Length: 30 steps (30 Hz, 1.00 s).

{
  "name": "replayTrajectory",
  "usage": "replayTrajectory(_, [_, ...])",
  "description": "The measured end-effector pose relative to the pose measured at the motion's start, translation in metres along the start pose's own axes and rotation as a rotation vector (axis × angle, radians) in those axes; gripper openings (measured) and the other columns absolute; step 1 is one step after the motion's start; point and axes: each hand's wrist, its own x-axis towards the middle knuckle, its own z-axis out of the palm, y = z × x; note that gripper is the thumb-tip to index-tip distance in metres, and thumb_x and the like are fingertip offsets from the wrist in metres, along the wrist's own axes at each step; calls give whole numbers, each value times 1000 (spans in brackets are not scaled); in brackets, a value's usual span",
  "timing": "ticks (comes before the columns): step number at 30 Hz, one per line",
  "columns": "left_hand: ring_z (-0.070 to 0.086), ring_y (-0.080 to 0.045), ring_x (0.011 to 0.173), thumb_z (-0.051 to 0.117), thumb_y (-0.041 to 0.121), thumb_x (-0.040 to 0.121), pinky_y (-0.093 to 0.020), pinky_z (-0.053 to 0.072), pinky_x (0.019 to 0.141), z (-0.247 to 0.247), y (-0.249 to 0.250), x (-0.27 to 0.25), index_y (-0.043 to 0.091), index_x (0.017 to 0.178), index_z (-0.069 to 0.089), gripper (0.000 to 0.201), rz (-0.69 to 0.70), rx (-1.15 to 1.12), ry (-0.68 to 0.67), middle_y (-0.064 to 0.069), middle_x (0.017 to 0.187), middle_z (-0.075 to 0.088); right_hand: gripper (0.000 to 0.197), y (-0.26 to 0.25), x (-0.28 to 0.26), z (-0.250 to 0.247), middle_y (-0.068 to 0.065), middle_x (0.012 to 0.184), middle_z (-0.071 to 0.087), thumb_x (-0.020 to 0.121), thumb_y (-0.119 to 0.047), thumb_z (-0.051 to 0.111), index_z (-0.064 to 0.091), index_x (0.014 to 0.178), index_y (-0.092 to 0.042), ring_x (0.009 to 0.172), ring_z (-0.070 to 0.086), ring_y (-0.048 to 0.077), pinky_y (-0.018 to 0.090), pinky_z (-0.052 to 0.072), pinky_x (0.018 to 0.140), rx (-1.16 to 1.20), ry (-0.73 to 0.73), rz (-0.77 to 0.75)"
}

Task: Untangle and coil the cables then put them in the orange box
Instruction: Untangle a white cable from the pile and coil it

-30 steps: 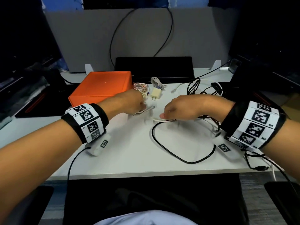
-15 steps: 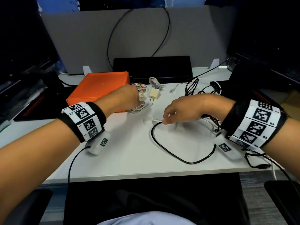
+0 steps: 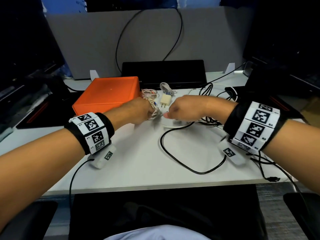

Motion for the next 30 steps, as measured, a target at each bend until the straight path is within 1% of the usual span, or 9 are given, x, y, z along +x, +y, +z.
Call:
replayTrajectory(5, [63, -22, 75, 57, 16, 98, -37, 52, 57, 5, 8, 0, 25, 80, 68, 22, 11, 130, -21, 2, 82, 61, 47, -17, 35, -6, 14, 101, 61, 111, -35, 34, 65, 104, -1, 101, 50, 24, 31, 37, 80, 132, 236, 32])
replayTrajectory(10, [61, -26, 92, 54, 23, 100, -42, 57, 76, 6, 5, -2, 24, 98, 75, 21, 121, 149, -31, -2, 107, 53, 48, -17, 70, 7, 3, 63, 54, 108, -38, 45, 50, 68, -13, 61, 57, 21, 27, 44, 61, 327, 109, 156])
replayTrajectory(13, [62, -27, 86, 55, 25, 96, -44, 55, 79, 3, 0, -2, 20, 79, 73, 25, 151, 24, -70, -2, 96, 57, 38, -13, 80, 14, 9, 67, 64, 100, -31, 62, 58, 71, -7, 51, 57, 20, 28, 49, 51, 345, 89, 201])
replayTrajectory(15, [60, -28, 72, 53, 31, 87, -45, 55, 72, 1, -2, -1, 26, 56, 57, 32, 165, -65, -95, -2, 73, 60, 26, -10, 84, 17, 19, 86, 74, 96, -26, 68, 69, 88, -1, 60, 64, 25, 38, 63, 64, 379, 81, 223])
replayTrajectory(17, [59, -26, 70, 53, 31, 87, -41, 54, 72, -3, -4, 0, 29, 54, 56, 34, 91, -169, -102, 2, 67, 61, 25, -8, 83, 20, 19, 97, 75, 93, -22, 74, 70, 104, 1, 67, 66, 26, 42, 64, 74, 428, 88, 235])
replayTrajectory(22, [65, -19, 78, 60, 22, 100, -29, 47, 69, -6, 3, 0, 19, 105, 67, 10, -107, -267, 10, 1, 88, 68, 37, -5, 78, 24, 15, 95, 69, 92, -22, 75, 67, 118, 3, 77, 65, 26, 41, 62, 78, 416, 96, 211])
replayTrajectory(24, [65, -26, 98, 64, 25, 98, -34, 53, 78, -2, 10, 2, 13, 124, 64, 29, -156, -172, -22, -8, 114, 68, 42, -5, 75, 25, 12, 105, 69, 93, -26, 73, 65, 125, 1, 89, 67, 27, 40, 59, 84, 371, 100, 186])
replayTrajectory(27, [67, -28, 84, 61, 15, 94, -33, 55, 69, -2, 20, 3, 7, 98, 66, 10, -195, -177, -119, -14, 99, 71, 53, -4, 72, 26, 5, 127, 64, 94, -33, 71, 58, 139, -10, 106, 62, 24, 31, 51, 86, 333, 109, 161])
replayTrajectory(30, [65, -24, 58, 56, 10, 95, -31, 52, 60, -5, 20, 5, 4, 85, 62, 13, -190, -308, -129, -13, 71, 71, 35, 2, 70, 24, 1, 94, 67, 94, -26, 73, 66, 124, -10, 77, 63, 17, 26, 51, 69, 397, 62, 138])
